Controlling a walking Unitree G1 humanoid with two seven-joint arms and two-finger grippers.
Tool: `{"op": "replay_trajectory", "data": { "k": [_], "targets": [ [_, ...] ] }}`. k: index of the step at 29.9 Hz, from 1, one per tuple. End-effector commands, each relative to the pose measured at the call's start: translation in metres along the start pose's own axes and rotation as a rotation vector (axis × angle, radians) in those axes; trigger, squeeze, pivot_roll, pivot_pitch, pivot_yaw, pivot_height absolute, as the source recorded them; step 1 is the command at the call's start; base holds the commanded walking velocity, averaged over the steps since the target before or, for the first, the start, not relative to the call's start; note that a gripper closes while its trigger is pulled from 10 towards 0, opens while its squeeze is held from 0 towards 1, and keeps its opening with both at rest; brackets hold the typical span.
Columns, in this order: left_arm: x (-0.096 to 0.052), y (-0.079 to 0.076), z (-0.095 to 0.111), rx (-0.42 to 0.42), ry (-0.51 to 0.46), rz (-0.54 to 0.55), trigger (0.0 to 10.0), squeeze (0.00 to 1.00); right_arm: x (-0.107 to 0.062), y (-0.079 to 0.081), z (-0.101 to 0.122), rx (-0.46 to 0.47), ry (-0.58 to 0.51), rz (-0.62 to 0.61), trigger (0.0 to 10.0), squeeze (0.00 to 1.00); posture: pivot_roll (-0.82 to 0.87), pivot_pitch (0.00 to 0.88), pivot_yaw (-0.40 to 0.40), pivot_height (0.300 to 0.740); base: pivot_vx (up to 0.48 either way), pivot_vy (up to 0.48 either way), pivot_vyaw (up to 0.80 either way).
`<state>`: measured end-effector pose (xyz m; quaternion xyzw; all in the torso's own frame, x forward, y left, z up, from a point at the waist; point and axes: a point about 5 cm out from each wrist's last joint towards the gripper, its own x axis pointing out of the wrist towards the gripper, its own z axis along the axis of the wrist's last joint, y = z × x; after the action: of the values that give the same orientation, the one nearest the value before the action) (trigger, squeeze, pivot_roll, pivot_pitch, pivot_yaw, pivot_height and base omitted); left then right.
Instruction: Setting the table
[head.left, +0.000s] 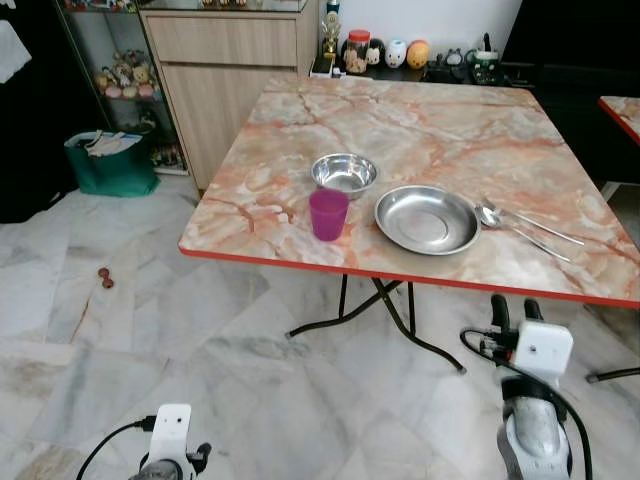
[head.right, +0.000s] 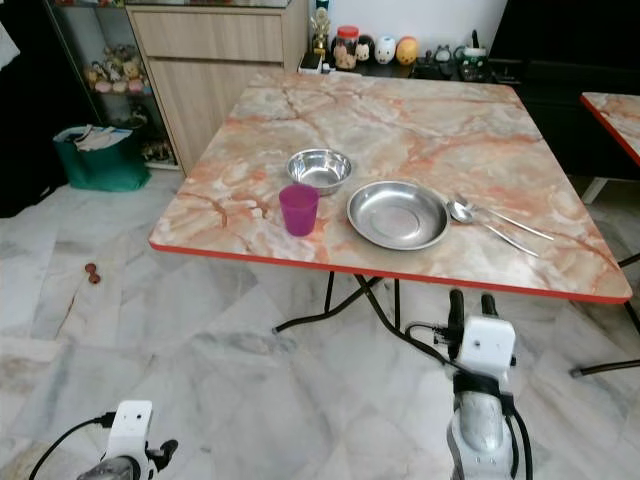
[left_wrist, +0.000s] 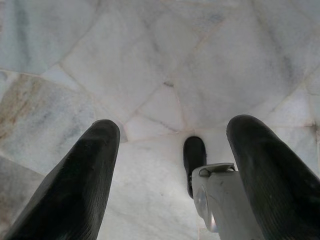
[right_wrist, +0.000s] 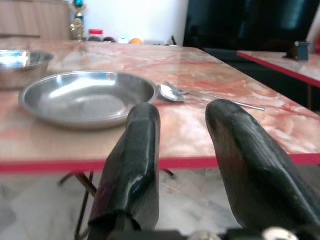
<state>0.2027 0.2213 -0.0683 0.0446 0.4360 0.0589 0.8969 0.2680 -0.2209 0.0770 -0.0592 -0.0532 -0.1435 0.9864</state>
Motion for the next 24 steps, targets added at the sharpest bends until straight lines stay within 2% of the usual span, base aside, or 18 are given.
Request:
{"op": "replay_trajectory", "data": {
  "k": [1, 5, 10, 13, 16, 19, 24],
  "targets": [
    [-0.001, -0.001, -0.009, -0.010, 0.024, -0.003, 10.0, 0.00, 0.007, 0.003, 0.009, 0.025, -0.009, -0.010, 10.0, 0.00, 0.00, 0.000, -0.023, 0.731, 0.000, 0.000, 0.00],
    [-0.002, 0.001, -0.010, -0.011, 0.030, 0.004, 10.0, 0.00, 0.015, 0.012, 0.015, 0.050, 0.003, 0.009, 10.0, 0.00, 0.00, 0.000, -0.028, 0.731, 0.000, 0.000, 0.00],
    [-0.003, 0.003, -0.015, -0.031, 0.042, 0.008, 10.0, 0.00, 0.031, 0.015, 0.023, 0.073, 0.042, -0.002, 10.0, 0.00, 0.00, 0.000, -0.038, 0.731, 0.000, 0.000, 0.00],
    [-0.004, 0.005, -0.020, -0.039, 0.050, 0.014, 10.0, 0.00, 0.032, 0.014, 0.025, 0.114, 0.052, -0.005, 10.0, 0.00, 0.00, 0.000, -0.041, 0.731, 0.000, 0.000, -0.50],
    [-0.005, 0.006, -0.026, -0.037, 0.066, 0.016, 10.0, 0.00, 0.032, 0.017, 0.027, 0.090, 0.050, 0.016, 10.0, 0.00, -0.01, 0.000, -0.037, 0.731, 0.000, 0.000, -0.73],
    [-0.006, 0.006, -0.029, -0.036, 0.071, 0.016, 10.0, 0.00, 0.031, 0.020, 0.028, 0.106, 0.049, 0.020, 10.0, 0.00, -0.01, 0.000, -0.039, 0.731, 0.000, 0.000, -0.67],
    [-0.005, 0.004, -0.026, -0.033, 0.063, 0.008, 10.0, 0.00, 0.034, 0.031, 0.030, 0.101, 0.067, 0.059, 10.0, 0.00, 0.00, 0.000, -0.042, 0.731, 0.107, 0.000, 0.00]
  ]
}}
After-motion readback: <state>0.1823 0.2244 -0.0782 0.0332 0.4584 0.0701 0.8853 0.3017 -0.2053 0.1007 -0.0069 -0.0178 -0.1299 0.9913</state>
